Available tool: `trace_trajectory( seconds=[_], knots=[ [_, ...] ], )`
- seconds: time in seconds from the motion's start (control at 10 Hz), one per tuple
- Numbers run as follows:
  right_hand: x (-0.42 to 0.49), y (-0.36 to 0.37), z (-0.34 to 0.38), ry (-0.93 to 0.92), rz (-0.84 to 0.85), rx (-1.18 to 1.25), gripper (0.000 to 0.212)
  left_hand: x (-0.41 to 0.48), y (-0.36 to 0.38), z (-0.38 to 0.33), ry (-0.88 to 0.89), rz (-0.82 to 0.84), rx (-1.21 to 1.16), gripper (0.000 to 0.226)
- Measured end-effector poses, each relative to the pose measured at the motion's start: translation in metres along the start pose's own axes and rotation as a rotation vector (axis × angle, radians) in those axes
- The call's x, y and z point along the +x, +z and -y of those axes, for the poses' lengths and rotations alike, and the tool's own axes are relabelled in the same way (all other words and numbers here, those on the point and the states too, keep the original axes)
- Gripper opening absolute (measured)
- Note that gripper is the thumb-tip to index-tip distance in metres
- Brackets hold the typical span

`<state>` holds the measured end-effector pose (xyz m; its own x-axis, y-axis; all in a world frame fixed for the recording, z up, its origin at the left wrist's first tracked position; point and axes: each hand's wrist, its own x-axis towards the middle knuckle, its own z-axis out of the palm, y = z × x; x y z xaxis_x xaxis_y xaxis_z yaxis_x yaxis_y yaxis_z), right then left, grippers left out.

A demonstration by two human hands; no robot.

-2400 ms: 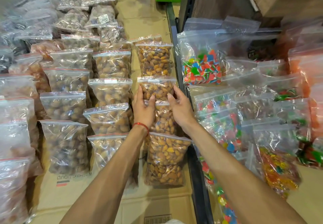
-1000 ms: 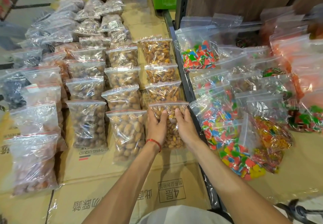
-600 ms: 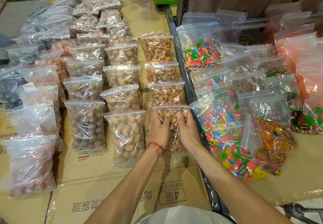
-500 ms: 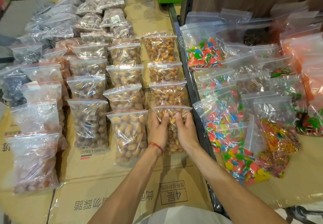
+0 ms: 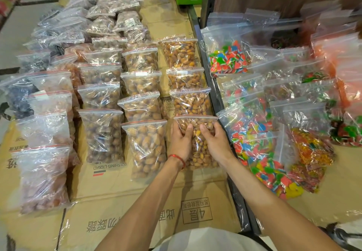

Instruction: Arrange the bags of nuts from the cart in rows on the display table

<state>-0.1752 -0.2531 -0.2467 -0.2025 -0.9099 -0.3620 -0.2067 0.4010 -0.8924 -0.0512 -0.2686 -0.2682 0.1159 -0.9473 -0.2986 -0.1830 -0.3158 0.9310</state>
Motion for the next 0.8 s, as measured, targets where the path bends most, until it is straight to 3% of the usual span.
trace_trajectory(
  seconds=[0.1,0.3,0.4,0.6,0.8],
  knots=[
    [-0.002,-0.004,-0.002,-0.026,-0.074,0.004,0.030,-0.002,-0.002,-0.001,0.038,-0.006,0.028,0.055],
    [-0.022,-0.008,0.005,-0.036,-0.062,-0.158,0.055,-0.020,-0.011,-0.013,0.044,0.007,0.110,0.078],
    [-0.039,-0.020,0.018,-0.097,-0.061,-0.281,0.051,-0.030,-0.018,-0.014,0.113,0.007,0.214,0.082],
    [-0.053,-0.045,0.034,-0.288,-0.033,-0.514,0.036,-0.055,-0.036,-0.027,0.312,-0.023,0.509,0.068],
    [-0.073,-0.068,0.053,-0.612,-0.046,-0.876,0.043,-0.086,-0.054,-0.052,0.470,-0.039,0.841,0.062]
  ],
)
